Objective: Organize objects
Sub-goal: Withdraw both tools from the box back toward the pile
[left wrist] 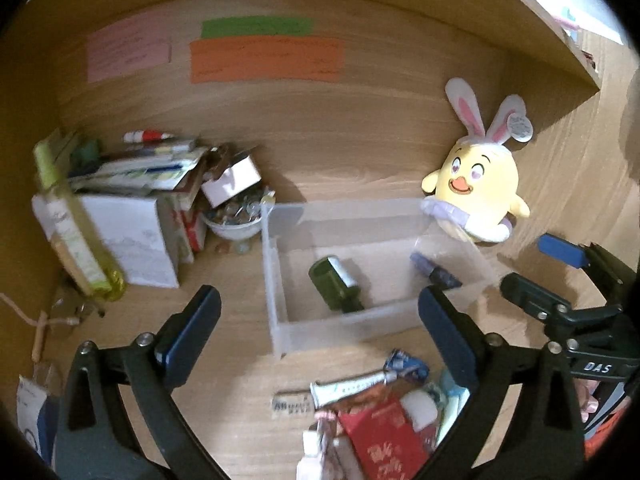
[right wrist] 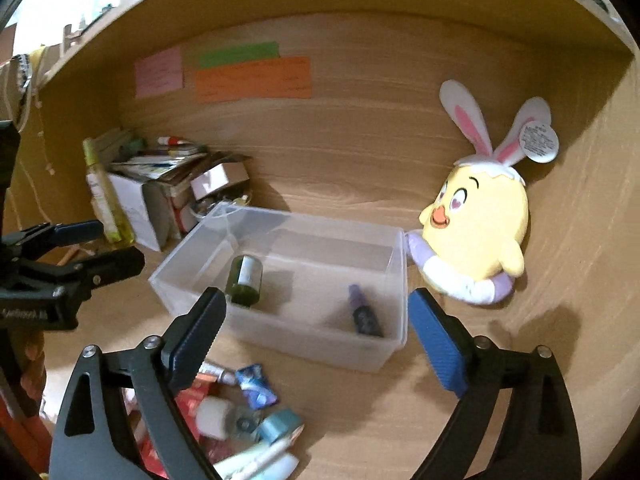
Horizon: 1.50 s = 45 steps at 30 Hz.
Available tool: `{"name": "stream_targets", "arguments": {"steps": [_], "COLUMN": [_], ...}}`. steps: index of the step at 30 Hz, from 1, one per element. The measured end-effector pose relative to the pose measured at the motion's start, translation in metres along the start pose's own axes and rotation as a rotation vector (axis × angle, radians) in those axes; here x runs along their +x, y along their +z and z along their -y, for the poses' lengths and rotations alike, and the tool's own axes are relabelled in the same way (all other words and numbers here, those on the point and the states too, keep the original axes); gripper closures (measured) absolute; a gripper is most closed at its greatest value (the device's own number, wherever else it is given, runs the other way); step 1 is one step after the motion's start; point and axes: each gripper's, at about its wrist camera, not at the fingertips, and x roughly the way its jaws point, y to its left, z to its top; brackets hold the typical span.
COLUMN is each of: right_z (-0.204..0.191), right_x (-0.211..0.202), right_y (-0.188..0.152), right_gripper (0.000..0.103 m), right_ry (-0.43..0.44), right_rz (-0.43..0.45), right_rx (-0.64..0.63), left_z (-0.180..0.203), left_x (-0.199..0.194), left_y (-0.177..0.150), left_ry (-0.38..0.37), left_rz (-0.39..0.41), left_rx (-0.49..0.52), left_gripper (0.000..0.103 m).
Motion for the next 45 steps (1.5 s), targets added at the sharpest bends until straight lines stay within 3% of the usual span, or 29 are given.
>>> {"name": "stream_targets", "arguments": {"steps": [7, 15, 19, 24, 31, 34, 37, 45], "right_z": [-0.012, -0.020, -0.018, -0.015, -0.013, -0.013, -0.014, -0.009], "right_x": [-0.015, 0.003, 0.015, 0.031, 0.046, 0.052, 0.056, 0.051], "right_y": [-0.041, -0.081, -0.093, -0.102, -0.100, -0.098, -0.097, -0.091], "right_gripper": [0.011, 0.012, 0.019, 0.043, 0.059, 0.065, 0.065, 0.066], "right_ry": [-0.003, 0.009, 0.040, 0.072, 0.096, 0.117, 0.120, 0.114], "right_rz": [-0.005, -0.087, -0.132, -0.188, -0.220, -0.234, -0.227, -0.176], "right_rx": [-0.018, -0.045, -0.044, -0.060, -0.088, -0.101, -0.109, -0.082], "left_z": [-0.008, -0.007, -0.007, -0.008, -0.007, -0.007, -0.006, 0.000], "left_x": [-0.006, -0.002, 0.004, 0.018, 0.031, 0.030, 0.027, 0.022], "left_y": [-0.045, -0.087, -0.102, -0.116, -0.125, -0.124, -0.120, -0.101], "left_ry": [0.054, 0.026, 0.013, -0.023, -0.062, -0.056, -0.051, -0.058], "left_rz": [-0.038, -0.088, -0.122, -0.175, -0.208, -0.194, -0.172, -0.129], "left_rx": [0.013, -0.017, -0.022, -0.040, -0.053, -0.047, -0.036, -0.017], "left_gripper": [0.003, 0.003, 0.026, 0.046, 0.082, 0.087, 0.099, 0.100]}}
